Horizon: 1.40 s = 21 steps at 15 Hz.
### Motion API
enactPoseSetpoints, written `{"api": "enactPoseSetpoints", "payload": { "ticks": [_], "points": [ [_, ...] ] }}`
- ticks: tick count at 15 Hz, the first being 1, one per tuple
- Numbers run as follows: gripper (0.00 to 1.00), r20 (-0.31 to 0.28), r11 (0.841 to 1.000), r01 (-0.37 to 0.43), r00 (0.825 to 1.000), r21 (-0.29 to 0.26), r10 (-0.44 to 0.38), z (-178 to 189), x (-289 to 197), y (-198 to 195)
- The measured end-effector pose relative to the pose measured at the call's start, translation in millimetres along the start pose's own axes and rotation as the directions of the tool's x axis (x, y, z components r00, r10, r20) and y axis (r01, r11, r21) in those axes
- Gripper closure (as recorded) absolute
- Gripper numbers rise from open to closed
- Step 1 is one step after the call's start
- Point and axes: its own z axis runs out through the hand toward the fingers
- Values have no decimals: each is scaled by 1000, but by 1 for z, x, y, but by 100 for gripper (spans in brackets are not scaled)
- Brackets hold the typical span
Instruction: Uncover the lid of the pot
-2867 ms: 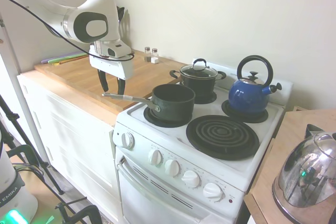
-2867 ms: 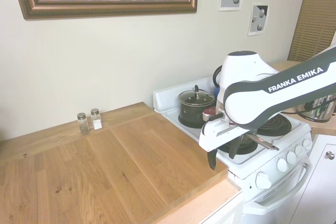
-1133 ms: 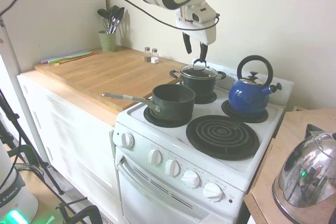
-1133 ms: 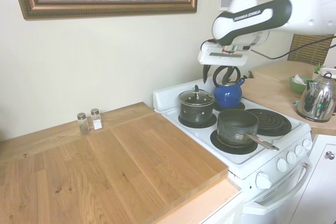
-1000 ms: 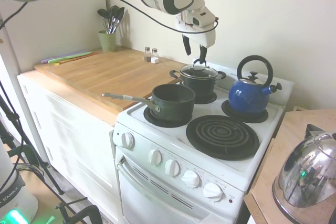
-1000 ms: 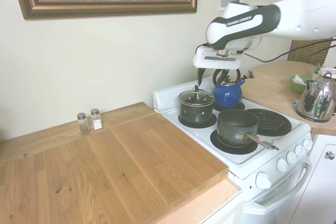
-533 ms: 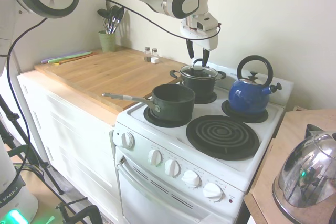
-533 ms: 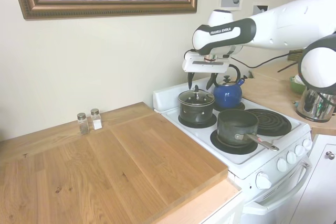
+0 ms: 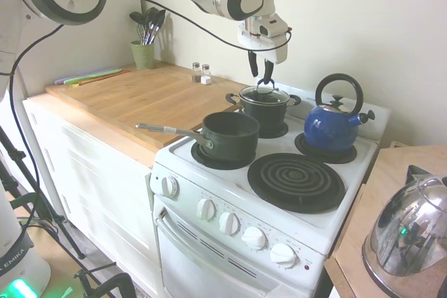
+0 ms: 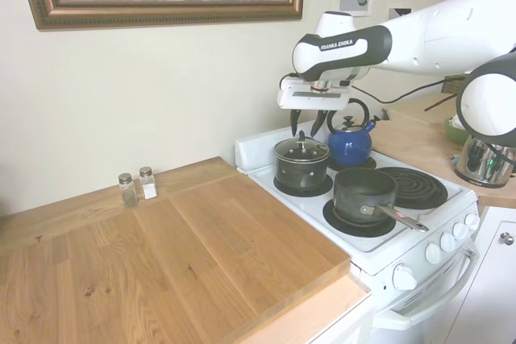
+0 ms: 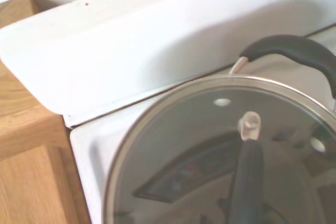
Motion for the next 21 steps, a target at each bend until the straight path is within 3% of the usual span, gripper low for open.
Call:
{"api": "enactPoseSetpoints", "payload": {
  "ticks": [8, 15, 21],
  "points": [
    [100, 40, 1000, -31, 999, -6, 31, 17, 8, 7],
    [100, 34, 1000, -18, 999, 3, 17, 16, 6, 5],
    [100, -11, 996, 5, 1000, 91, -4, -28, -10, 1]
  ]
}}
